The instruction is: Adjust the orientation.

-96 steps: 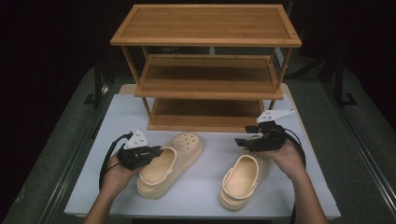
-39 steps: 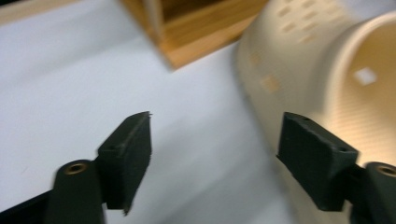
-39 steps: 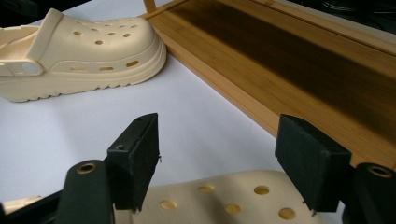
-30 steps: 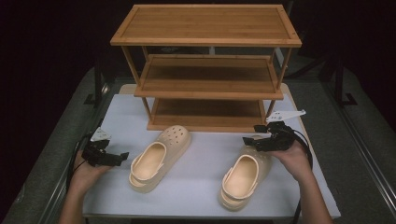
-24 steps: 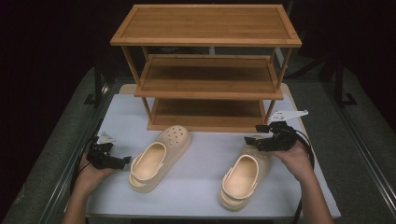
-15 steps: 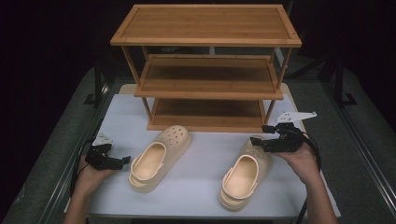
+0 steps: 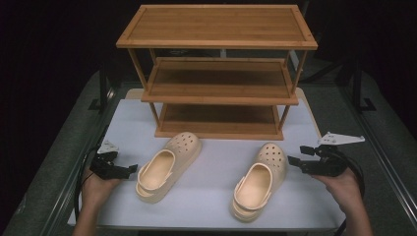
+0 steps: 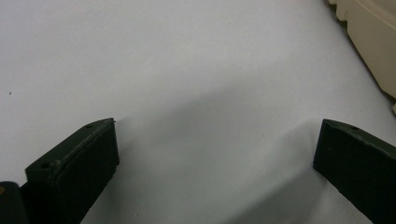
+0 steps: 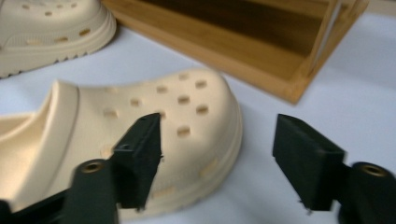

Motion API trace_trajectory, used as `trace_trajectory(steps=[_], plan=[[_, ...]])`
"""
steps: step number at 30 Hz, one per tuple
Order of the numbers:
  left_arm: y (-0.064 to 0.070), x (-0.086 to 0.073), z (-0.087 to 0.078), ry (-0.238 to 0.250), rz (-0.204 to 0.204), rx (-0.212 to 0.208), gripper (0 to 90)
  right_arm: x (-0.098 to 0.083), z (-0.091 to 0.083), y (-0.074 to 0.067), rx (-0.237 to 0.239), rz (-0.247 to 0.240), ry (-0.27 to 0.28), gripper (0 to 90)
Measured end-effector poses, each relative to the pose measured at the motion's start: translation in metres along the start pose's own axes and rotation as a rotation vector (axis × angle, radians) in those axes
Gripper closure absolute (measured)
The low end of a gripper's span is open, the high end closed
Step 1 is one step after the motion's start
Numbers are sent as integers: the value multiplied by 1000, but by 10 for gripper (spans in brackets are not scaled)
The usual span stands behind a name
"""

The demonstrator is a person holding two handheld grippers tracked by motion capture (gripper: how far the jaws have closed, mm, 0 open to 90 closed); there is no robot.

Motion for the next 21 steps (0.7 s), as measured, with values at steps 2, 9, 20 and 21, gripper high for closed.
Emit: trace_trajectory(steps=[2,9,20,21], plan=[[0,0,0,0,-1,-1,0,-9,0,1,9,1,-8,377],[0,0,0,2,-2,-2,0,-35,1,-4,45,-8,-22,615],[0,0,0,2,-3,-3,0,-48,14,-1,35,-44,-68,899],[0,0,0,2,-3,-3,0,-48,15,0,32,-45,-71,899]])
Point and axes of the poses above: each handheld gripper's, and its own axes: z roughly forward along the jaws, x roughly out of its top, y roughly to its right, the point moved 7 cm from there along z, roughly forward along the jaws
